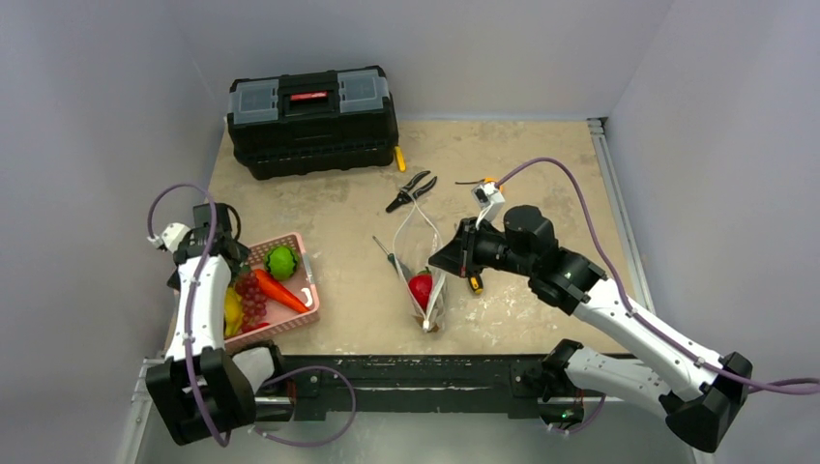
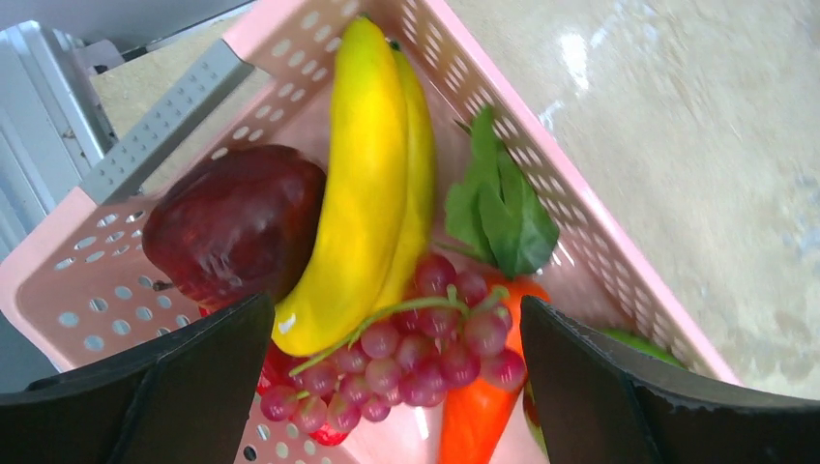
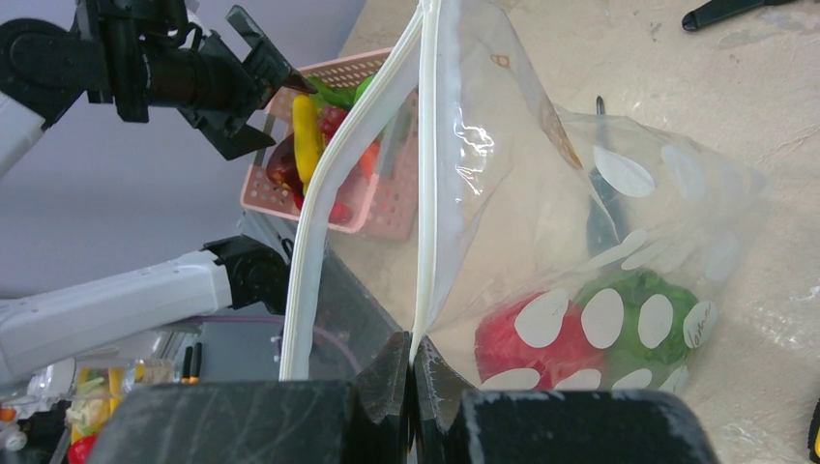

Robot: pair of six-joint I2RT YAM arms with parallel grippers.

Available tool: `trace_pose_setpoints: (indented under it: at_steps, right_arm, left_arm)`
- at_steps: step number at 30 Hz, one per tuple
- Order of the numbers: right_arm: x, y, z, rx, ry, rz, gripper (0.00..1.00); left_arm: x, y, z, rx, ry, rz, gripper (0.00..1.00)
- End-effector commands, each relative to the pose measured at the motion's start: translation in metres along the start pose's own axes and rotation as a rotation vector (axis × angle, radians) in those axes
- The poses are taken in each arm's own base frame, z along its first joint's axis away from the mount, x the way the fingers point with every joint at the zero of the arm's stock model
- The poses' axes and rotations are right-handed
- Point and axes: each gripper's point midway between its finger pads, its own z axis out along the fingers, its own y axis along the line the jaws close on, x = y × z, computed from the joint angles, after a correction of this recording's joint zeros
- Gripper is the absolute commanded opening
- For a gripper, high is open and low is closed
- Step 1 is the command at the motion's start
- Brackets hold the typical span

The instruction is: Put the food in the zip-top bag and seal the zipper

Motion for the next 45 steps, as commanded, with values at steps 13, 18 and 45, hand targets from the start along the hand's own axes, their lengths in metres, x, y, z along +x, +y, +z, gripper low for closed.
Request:
trace_pose_setpoints:
  at_steps: [13, 18, 45]
  right_arm:
    - [-0.015, 0.018, -0.008, -0.059, -0.055, -0.041, 0.00]
    - [-0.014, 0.017, -0.009, -0.057, -0.054, -0.041, 0.00]
    - [-0.013, 0.016, -0.015, -0.052, -0.070, -0.030, 0.00]
  left_arm:
    - [-0.017, -0.001, 0.038, -0.057, 0.077, -0.135, 0.75]
    - [-0.012, 0.010, 0.045, -0.120, 0.105, -0.151, 0.61]
    - [0.004, 0.020, 0.047, -0.148, 0.136, -0.181, 0.56]
